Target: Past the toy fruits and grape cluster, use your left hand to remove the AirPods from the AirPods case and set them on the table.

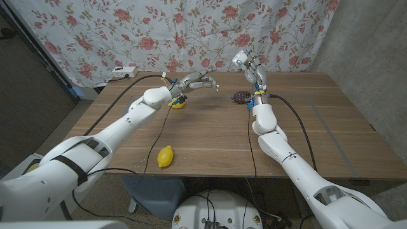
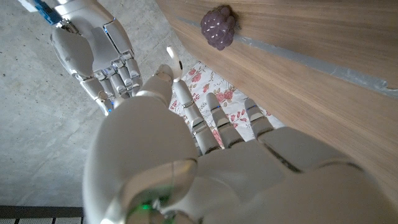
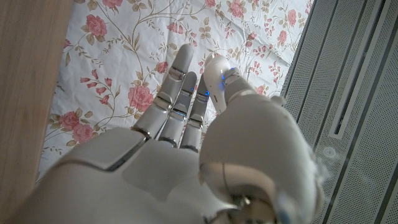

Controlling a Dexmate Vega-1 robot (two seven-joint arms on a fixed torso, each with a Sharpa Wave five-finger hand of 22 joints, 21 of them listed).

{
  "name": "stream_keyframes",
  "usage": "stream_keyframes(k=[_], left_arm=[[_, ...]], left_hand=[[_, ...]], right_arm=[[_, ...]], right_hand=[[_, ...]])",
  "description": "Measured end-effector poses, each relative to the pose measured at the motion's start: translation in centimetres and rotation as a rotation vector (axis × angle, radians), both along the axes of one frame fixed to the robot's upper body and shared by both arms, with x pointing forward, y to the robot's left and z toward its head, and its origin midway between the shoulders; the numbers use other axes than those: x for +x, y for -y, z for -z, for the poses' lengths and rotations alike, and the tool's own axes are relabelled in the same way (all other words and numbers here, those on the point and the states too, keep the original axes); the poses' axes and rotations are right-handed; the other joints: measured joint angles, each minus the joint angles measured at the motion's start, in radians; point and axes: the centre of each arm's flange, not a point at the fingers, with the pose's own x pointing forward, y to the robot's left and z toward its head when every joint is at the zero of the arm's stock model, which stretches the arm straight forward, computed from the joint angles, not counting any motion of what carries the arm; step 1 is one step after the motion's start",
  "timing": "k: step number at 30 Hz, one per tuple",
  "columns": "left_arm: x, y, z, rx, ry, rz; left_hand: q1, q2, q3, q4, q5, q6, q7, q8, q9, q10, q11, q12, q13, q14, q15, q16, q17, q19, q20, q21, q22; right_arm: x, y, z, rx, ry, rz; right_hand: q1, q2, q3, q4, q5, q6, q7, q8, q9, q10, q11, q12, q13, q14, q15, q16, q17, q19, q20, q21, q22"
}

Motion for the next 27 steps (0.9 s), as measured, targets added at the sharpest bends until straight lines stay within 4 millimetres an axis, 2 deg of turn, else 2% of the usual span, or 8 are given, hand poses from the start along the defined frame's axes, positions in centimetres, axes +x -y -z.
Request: stream_keyframes(k=[9,12,27], left_arm=[[0.3,-0.2,0.6,0.029,-0.002,-0.023],[0.3,-0.2,0.7,0.032,-0.003,-0.023],[0.7,-0.3,1.6,0.120,0.031,-0.101]], left_hand=[[0.007,-0.001,-0.004,0.004,0.000,0.000,0.000,0.000,0.000,0.000,0.000,0.007,-0.007,0.000,0.000,-0.004,0.000,0.000,0.000,0.000,0.000],[0.007,-0.001,-0.009,0.000,0.000,0.000,0.000,0.000,0.000,0.000,0.000,0.010,-0.011,0.000,0.000,-0.004,0.000,0.000,0.000,0.000,0.000],[0.007,-0.001,-0.013,0.004,0.000,0.000,0.000,0.000,0.000,0.000,0.000,0.022,-0.016,0.000,0.000,-0.011,0.000,0.000,0.000,0.000,0.000]], right_arm=[[-0.1,0.0,-0.1,0.000,0.006,-0.008],[-0.2,0.0,-0.1,0.001,0.010,-0.012],[-0.1,-0.1,0.1,0.000,0.012,-0.031]], right_hand=[[0.003,0.000,0.000,0.000,0.000,0.000,0.000,0.000,0.000,0.005,0.005,0.000,-0.002,0.008,-0.002,0.000,0.000,-0.004,0.003,0.000,-0.002],[0.008,-0.006,-0.002,-0.009,0.000,-0.010,0.009,0.000,-0.002,0.005,0.005,0.000,-0.003,0.008,-0.002,0.000,0.000,-0.022,0.000,0.008,-0.005],[0.017,-0.007,0.000,-0.011,-0.001,-0.020,0.013,0.000,-0.003,0.014,0.015,0.002,-0.008,0.008,-0.002,-0.015,-0.003,-0.075,0.007,0.008,-0.025]])
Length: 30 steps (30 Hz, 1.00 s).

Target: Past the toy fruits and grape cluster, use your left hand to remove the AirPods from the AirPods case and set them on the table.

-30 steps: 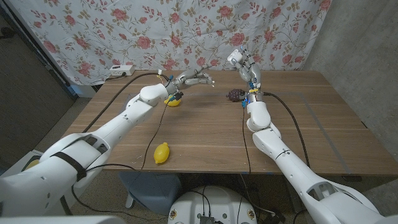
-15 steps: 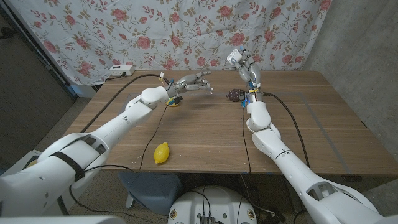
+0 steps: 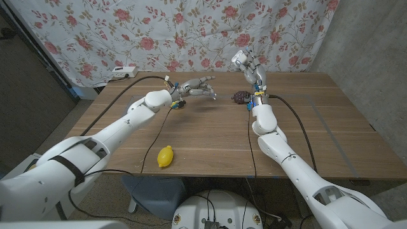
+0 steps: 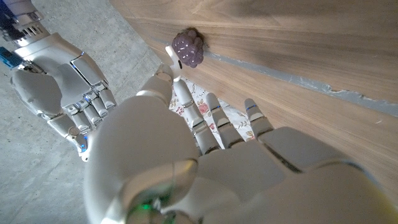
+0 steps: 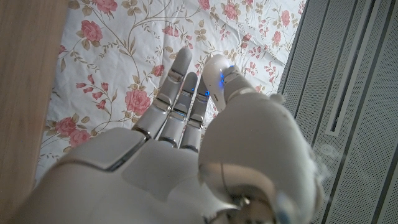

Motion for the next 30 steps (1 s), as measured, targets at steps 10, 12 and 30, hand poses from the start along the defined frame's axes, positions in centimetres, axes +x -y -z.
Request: stream_keyframes(k=[10,12,30], left_arm=[[0.3,-0.4,0.9,0.032,-0.006,-0.053],[0.4,-0.4,1.0,0.038,-0.004,-0.064],[1.1,-0.9,2.3,0.054,-0.027,-0.119]], left_hand=[[0.004,0.004,0.000,0.000,0.005,0.000,0.000,0.000,0.000,0.000,0.000,0.004,-0.005,0.000,0.000,0.000,0.005,0.000,0.000,0.000,0.000],[0.006,0.005,-0.003,-0.003,0.004,0.000,0.000,0.000,0.000,0.000,0.000,0.007,-0.005,0.000,0.000,0.000,0.005,0.000,0.000,0.000,0.000],[0.011,0.000,-0.010,-0.004,0.004,0.007,-0.007,0.000,0.000,0.000,0.000,0.015,-0.014,0.009,-0.002,-0.004,0.005,0.005,-0.005,0.000,0.000]], right_arm=[[-0.1,0.1,0.1,0.000,0.000,-0.012],[-0.1,0.1,0.1,0.001,0.000,-0.015],[-0.3,0.1,0.1,0.027,-0.008,-0.047]], right_hand=[[0.010,-0.003,0.001,-0.001,-0.001,0.003,0.003,0.000,0.000,0.003,0.003,0.000,0.000,0.000,0.000,-0.004,-0.005,-0.011,0.000,0.000,-0.008],[0.010,-0.003,0.001,-0.001,-0.002,0.003,0.003,0.000,0.000,0.003,0.003,0.000,0.000,0.000,0.000,-0.004,-0.005,-0.013,0.003,0.000,-0.008],[0.030,-0.004,0.001,-0.001,0.001,0.003,0.003,0.000,0.000,0.009,0.009,0.000,0.000,0.000,0.000,-0.008,-0.005,-0.018,0.004,0.015,-0.016]])
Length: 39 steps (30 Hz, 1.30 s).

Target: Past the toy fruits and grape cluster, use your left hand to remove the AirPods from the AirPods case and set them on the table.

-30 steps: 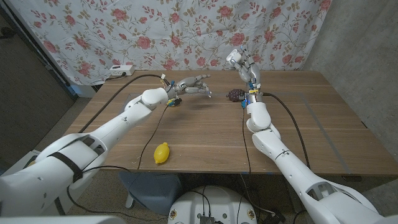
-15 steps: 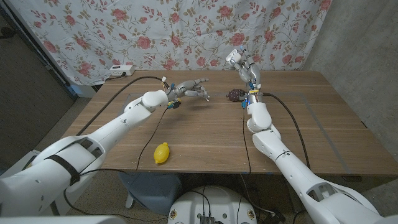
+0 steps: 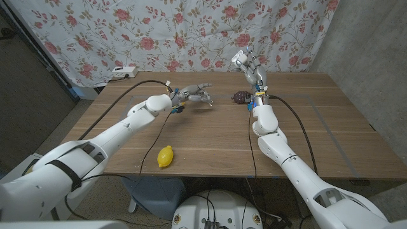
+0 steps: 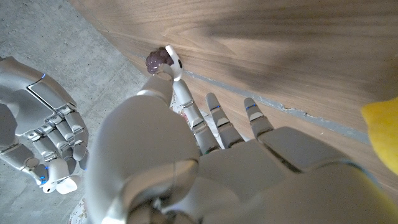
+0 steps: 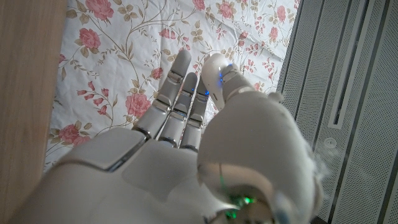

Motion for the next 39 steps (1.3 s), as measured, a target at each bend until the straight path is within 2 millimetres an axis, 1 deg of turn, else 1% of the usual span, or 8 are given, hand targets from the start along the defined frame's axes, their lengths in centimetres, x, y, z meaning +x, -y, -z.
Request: stream_keyframes(k=[7,9,15,17,19,25,29,39], left_arm=[[0.30,-0.07,0.24,0.013,0.003,-0.016],[0.30,-0.04,0.23,0.019,0.012,-0.021],[0.26,-0.13,0.09,0.039,0.052,-0.043],[0.23,-0.12,0.04,0.046,0.063,-0.049],[0.21,-0.15,0.06,0.057,0.072,-0.056],[0.19,-0.16,0.16,0.082,0.090,-0.068],[0.11,-0.12,0.09,0.088,0.100,-0.068],[-0.36,-0.12,-0.33,0.063,0.129,-0.063]], left_hand=[[0.000,0.000,-0.003,0.003,0.000,0.000,0.000,0.000,0.000,0.000,0.000,0.000,-0.006,0.000,0.000,-0.003,0.000,0.000,0.000,0.000,0.000],[-0.001,-0.001,-0.008,0.008,0.000,0.005,-0.005,0.000,0.000,-0.012,-0.008,0.000,-0.015,-0.008,0.008,-0.020,-0.004,0.000,0.000,0.000,0.000],[-0.049,-0.021,-0.024,0.024,0.000,0.007,-0.015,0.000,0.000,-0.051,-0.008,-0.026,-0.044,-0.029,0.018,-0.059,-0.028,-0.004,-0.004,0.000,0.000],[-0.059,-0.025,-0.025,0.025,0.004,0.007,-0.015,0.000,0.000,-0.061,-0.004,-0.031,-0.052,-0.036,0.025,-0.070,-0.034,-0.007,-0.007,0.000,0.000],[-0.068,-0.028,-0.025,0.025,0.004,0.002,-0.020,0.000,0.000,-0.066,-0.009,-0.038,-0.060,-0.040,0.029,-0.078,-0.040,-0.010,-0.008,0.000,0.000],[-0.098,-0.040,-0.029,0.029,0.004,0.007,-0.025,0.000,0.000,-0.095,-0.002,-0.064,-0.088,-0.058,0.025,-0.104,-0.057,-0.013,-0.005,0.000,0.000],[-0.107,-0.038,-0.032,0.032,0.004,0.007,-0.025,0.000,0.000,-0.100,-0.007,-0.072,-0.102,-0.060,0.027,-0.111,-0.066,-0.013,-0.005,0.000,0.000],[-0.121,-0.044,-0.032,0.032,0.008,0.002,-0.031,0.000,0.000,-0.129,-0.004,-0.099,-0.127,-0.081,0.041,-0.140,-0.081,-0.013,-0.005,0.000,0.000]], right_arm=[[0.02,-0.02,-0.03,0.006,-0.002,-0.004],[0.02,-0.04,-0.03,0.007,-0.002,-0.004],[0.04,-0.05,-0.05,0.010,-0.004,-0.006],[0.10,-0.04,0.01,0.012,-0.006,-0.007],[0.15,-0.04,0.07,0.013,-0.008,-0.007],[0.27,-0.03,0.18,0.016,-0.012,-0.008],[0.29,-0.01,0.18,0.018,-0.012,-0.009],[0.25,-0.02,0.16,0.026,-0.011,-0.012]], right_hand=[[0.000,0.000,0.000,0.000,-0.001,0.000,0.000,0.000,0.000,0.000,0.000,0.000,0.000,0.000,0.000,0.000,0.000,0.000,0.000,0.000,-0.001],[0.000,0.000,0.000,0.000,-0.001,0.000,0.000,0.000,0.000,0.000,0.000,0.000,0.000,0.000,0.000,0.000,0.000,0.000,0.000,0.000,-0.001],[0.000,0.000,0.000,0.000,-0.001,0.000,0.000,0.000,0.000,0.000,0.000,0.000,0.000,0.000,0.000,0.000,0.000,-0.007,0.000,0.006,-0.005],[0.000,0.000,0.000,0.000,-0.001,0.000,0.000,0.000,0.000,0.000,0.000,0.000,0.000,0.000,0.000,0.000,0.000,-0.007,0.000,0.010,-0.005],[0.000,0.000,0.000,0.000,-0.002,0.000,0.000,0.000,0.000,0.000,0.000,0.000,0.000,0.000,0.000,0.000,0.000,-0.007,0.000,0.012,-0.005],[0.000,0.000,0.000,0.000,-0.003,0.000,0.000,0.000,0.000,0.000,0.000,0.000,0.000,0.000,0.000,0.000,0.002,-0.013,0.001,0.012,-0.008],[0.002,-0.002,-0.004,0.004,0.000,0.000,0.000,0.000,0.000,0.000,0.000,0.000,0.000,0.000,0.000,0.000,0.003,-0.014,0.000,0.017,-0.010],[0.002,-0.002,-0.004,0.004,0.000,0.006,0.005,0.000,0.000,0.000,0.000,0.000,0.000,0.000,0.000,0.000,0.003,-0.014,0.000,0.023,-0.012]])
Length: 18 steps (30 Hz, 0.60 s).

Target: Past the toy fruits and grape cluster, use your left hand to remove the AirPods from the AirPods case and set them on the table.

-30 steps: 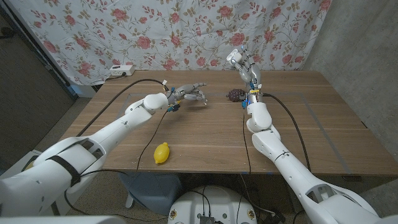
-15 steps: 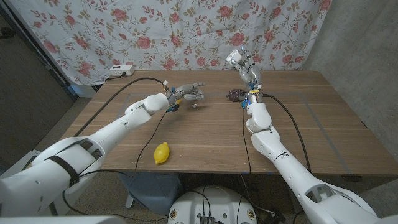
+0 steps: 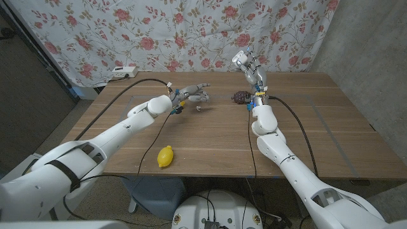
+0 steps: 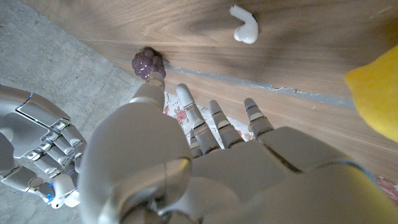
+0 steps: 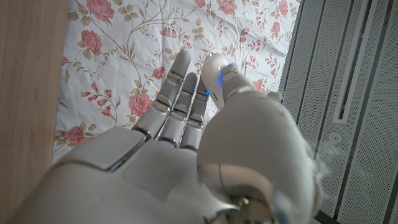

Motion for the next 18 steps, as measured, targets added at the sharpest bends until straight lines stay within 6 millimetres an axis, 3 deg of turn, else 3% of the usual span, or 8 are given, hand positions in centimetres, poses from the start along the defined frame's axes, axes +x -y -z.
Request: stream_keyframes(k=[5,18], left_arm=[[-0.4,0.0,-0.4,-0.020,0.012,0.009],[-2.1,0.1,-2.3,-0.107,0.062,0.070]], left_hand=[[-0.014,0.002,0.000,0.000,0.000,0.000,0.000,0.000,0.000,-0.045,0.001,-0.033,-0.021,-0.027,0.013,-0.019,-0.012,-0.005,-0.005,0.000,0.000],[-0.025,0.001,0.000,0.000,0.000,-0.013,0.002,0.000,0.000,-0.050,0.004,-0.061,-0.048,-0.032,0.018,-0.023,-0.028,-0.005,-0.005,0.000,0.000]], right_arm=[[0.0,0.0,0.1,0.003,0.000,-0.002],[-0.1,-0.1,0.5,0.014,-0.008,-0.006]], right_hand=[[0.000,0.000,0.000,0.000,0.004,0.000,0.000,0.000,-0.003,0.000,0.000,0.000,0.000,0.000,0.000,0.000,0.000,-0.008,0.001,0.000,-0.002],[0.001,-0.001,0.000,0.000,0.004,0.000,0.000,0.000,-0.005,0.000,0.000,0.000,0.000,0.007,0.000,0.000,0.000,-0.009,0.002,0.014,-0.007]])
